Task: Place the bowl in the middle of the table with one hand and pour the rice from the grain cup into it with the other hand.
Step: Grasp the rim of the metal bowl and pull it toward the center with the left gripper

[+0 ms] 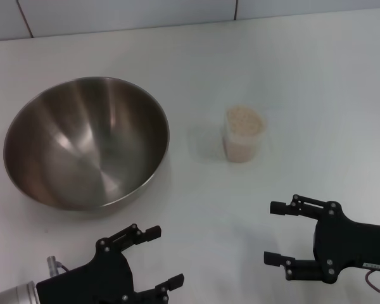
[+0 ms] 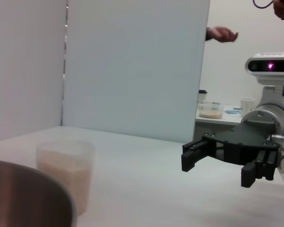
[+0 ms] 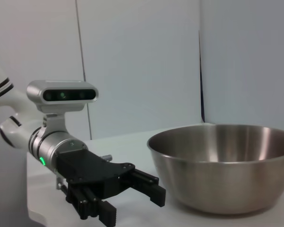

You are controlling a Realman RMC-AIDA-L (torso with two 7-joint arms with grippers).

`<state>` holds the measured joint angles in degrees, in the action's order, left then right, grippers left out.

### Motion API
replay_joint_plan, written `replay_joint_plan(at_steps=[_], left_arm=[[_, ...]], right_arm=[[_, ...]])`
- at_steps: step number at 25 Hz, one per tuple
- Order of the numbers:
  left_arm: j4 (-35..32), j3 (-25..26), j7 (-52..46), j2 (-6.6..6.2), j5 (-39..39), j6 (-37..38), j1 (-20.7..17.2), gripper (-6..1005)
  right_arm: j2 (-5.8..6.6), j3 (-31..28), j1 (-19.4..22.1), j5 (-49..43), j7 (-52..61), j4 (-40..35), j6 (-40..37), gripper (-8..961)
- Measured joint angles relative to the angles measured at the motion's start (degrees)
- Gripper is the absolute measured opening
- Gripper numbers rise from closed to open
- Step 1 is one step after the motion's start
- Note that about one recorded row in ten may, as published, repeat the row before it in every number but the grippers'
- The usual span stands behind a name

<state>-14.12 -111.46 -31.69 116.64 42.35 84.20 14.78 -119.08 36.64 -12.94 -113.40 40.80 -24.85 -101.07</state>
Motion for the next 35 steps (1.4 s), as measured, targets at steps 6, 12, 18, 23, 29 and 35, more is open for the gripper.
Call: replay_joint_plan(at_steps=[6, 12, 18, 23, 29, 35], left_arm=[[0.0, 0.6, -1.5, -0.05, 1.8, 0.0, 0.8, 831], [-1.5, 6.2, -0.9, -0.09, 0.7, 7.7, -1.3, 828], [-15.5, 27.4, -16.7, 0.61, 2.0, 12.9, -6.0, 824], [-33.5, 34.3, -38.6, -0.68, 12.0, -7.9, -8.0, 814], [-56.7, 39.9, -78.2, -1.06, 51.0, -26.9, -6.6, 804], [-58.5, 45.6, -91.7, 0.57, 72.1, -21.3, -1.1, 800]], right_arm=[[0.0, 0.0, -0.3, -0.4, 0.6, -0.1, 0.0, 797], [0.0, -0.3, -0.2, -0.4, 0.6, -0.1, -0.1, 798], [-0.08, -0.2, -0.3, -0.4, 0.6, 0.0, -0.1, 798], [-0.09, -0.2, -0.5, -0.3, 0.6, -0.1, -0.2, 798], [-0.04, -0.3, -0.5, -0.2, 0.6, -0.2, -0.8, 798], [-0.1, -0.3, -0.6, -0.1, 0.7, -0.3, -0.8, 798]])
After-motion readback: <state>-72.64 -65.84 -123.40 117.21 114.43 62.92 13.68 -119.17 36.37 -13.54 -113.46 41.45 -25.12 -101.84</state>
